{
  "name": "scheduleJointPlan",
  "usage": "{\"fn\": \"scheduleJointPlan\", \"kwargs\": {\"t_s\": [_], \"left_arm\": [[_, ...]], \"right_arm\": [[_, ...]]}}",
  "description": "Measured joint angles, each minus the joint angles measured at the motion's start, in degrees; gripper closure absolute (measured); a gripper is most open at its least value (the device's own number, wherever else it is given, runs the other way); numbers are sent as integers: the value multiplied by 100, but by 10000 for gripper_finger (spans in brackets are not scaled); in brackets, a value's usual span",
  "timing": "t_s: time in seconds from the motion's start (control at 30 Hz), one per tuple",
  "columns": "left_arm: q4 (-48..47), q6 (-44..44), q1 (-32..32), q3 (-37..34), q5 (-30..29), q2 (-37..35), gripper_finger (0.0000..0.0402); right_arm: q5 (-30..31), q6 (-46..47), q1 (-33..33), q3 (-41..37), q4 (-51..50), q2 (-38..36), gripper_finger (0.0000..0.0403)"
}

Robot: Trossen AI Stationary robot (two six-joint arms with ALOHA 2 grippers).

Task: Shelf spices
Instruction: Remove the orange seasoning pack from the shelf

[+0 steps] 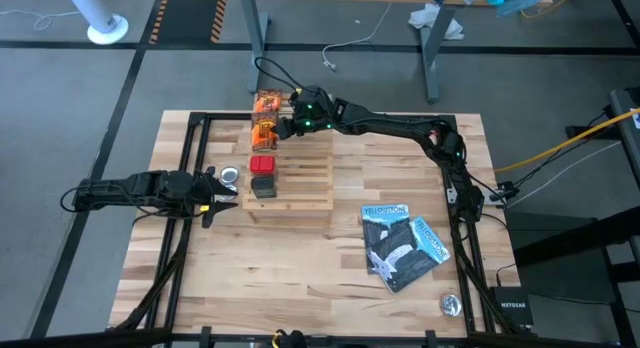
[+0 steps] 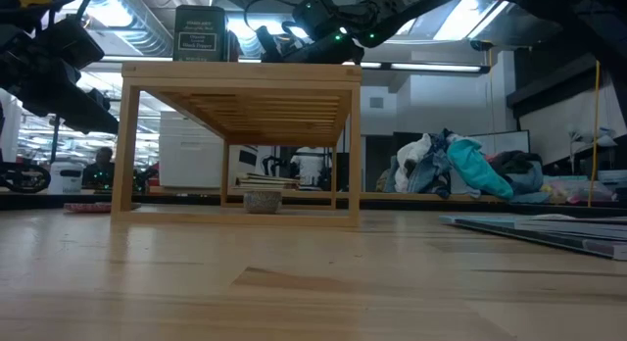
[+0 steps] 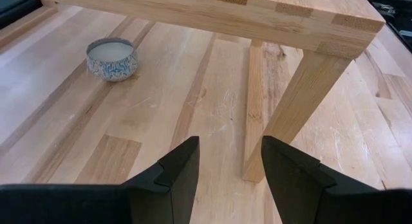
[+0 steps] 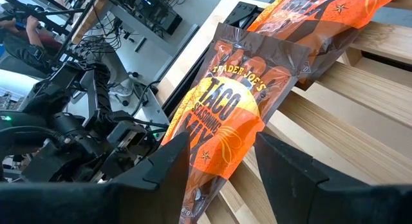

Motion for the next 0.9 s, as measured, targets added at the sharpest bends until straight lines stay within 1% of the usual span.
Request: {"fn": "scheduleJointPlan", "kwargs": {"t_s": [0.07, 0.2, 0.3, 0.37, 0.47, 0.57, 0.73, 0.83, 0.9], "left_arm": [[74, -109, 0, 0, -12, 1, 240], [696, -816, 0, 0, -66, 1, 240], [1529, -662, 0, -35, -532, 0, 240], [2168, -344, 0, -107, -904, -1, 240], [2673, 89, 2, -125, -1440, -1, 240], [2622, 251, 7, -114, -1904, -1, 240], [2603, 159, 161, -107, -2771, -1, 240], [2633, -149, 464, -80, -2812, -1, 240], [2635, -431, 695, -55, -2687, -1, 240]], "right_arm": [[0, -1, 0, 0, 0, 0, 221], [0, -3, 0, 2, 0, 0, 221], [-1, -3, 0, 2, 0, 0, 221], [0, -5, 0, 2, 1, 0, 221], [-2, -3, 0, 2, 1, 0, 221], [-2, -3, 0, 2, 2, 0, 221], [-2, -3, 0, 2, 2, 0, 221], [-2, -3, 0, 2, 2, 0, 221], [-2, -3, 0, 4, 1, -2, 221]]}}
